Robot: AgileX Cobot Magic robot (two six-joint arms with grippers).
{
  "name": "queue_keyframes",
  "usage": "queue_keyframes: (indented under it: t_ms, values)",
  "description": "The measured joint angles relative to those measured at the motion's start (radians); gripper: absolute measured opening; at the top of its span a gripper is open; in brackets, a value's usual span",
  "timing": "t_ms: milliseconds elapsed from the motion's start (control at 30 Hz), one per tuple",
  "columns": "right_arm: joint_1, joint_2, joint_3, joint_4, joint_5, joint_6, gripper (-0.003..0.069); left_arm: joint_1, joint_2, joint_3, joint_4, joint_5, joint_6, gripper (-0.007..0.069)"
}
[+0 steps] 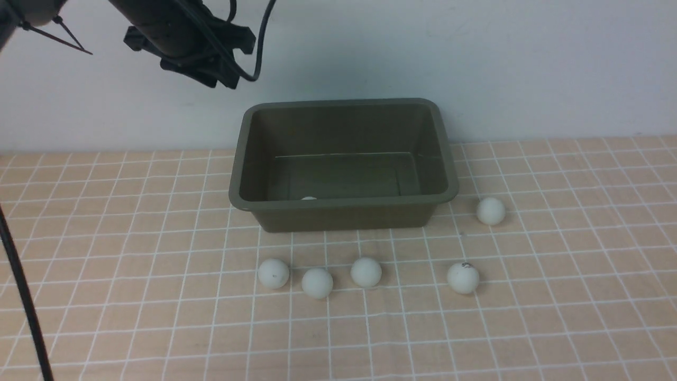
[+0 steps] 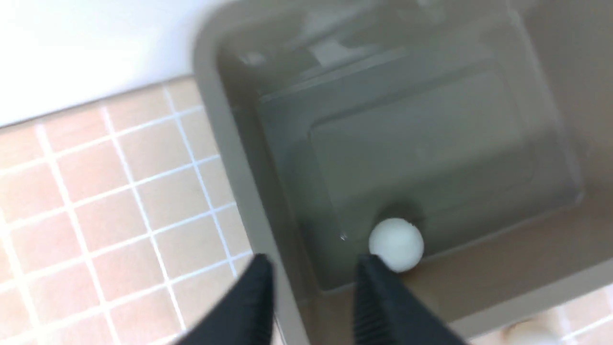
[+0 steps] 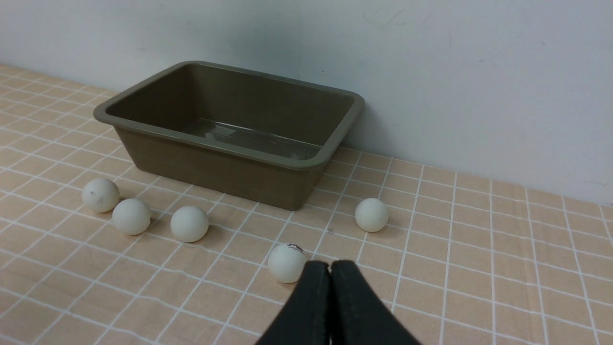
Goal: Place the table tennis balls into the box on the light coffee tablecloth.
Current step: 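Reach for and grasp a ping pong ball on the table beside the basket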
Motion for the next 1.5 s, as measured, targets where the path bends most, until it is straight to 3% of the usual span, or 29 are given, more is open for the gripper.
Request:
queue_keyframes:
  t_ms: [100, 200, 433, 667, 833, 1100, 1267, 1500]
  values:
    - [0.000, 0.000, 0.000, 0.000, 0.000, 0.000, -0.0018, 0.000, -0.092, 0.081, -0.019, 0.007, 0.012, -0.0012]
    - [0.000, 0.000, 0.000, 0.000, 0.000, 0.000, -0.0018, 0.000, -0.206, 0.197, -0.042, 0.009, 0.028, -0.0057]
    - [0.000, 0.000, 0.000, 0.000, 0.000, 0.000, -0.0018, 0.000, -0.543, 0.675, -0.097, 0.010, 0.089, -0.0069]
    - [0.000, 0.000, 0.000, 0.000, 0.000, 0.000, -0.0018, -0.015, -0.655, 1.053, -0.210, -0.045, 0.317, -0.0063]
    - [0.000, 0.000, 0.000, 0.000, 0.000, 0.000, -0.0018, -0.056, -0.622, 1.104, -0.186, -0.209, 0.403, -0.0009]
    - [0.000, 0.000, 0.000, 0.000, 0.000, 0.000, -0.0018, -0.154, -0.462, 1.050, -0.109, -0.371, 0.414, 0.0224]
    - [0.000, 0.000, 0.000, 0.000, 0.000, 0.000, -0.0018, -0.157, -0.355, 1.032, -0.089, -0.448, 0.369, 0.0344]
    - [0.000, 0.000, 0.000, 0.000, 0.000, 0.000, -0.0018, -0.158, -0.220, 1.015, -0.109, -0.546, 0.354, 0.0363]
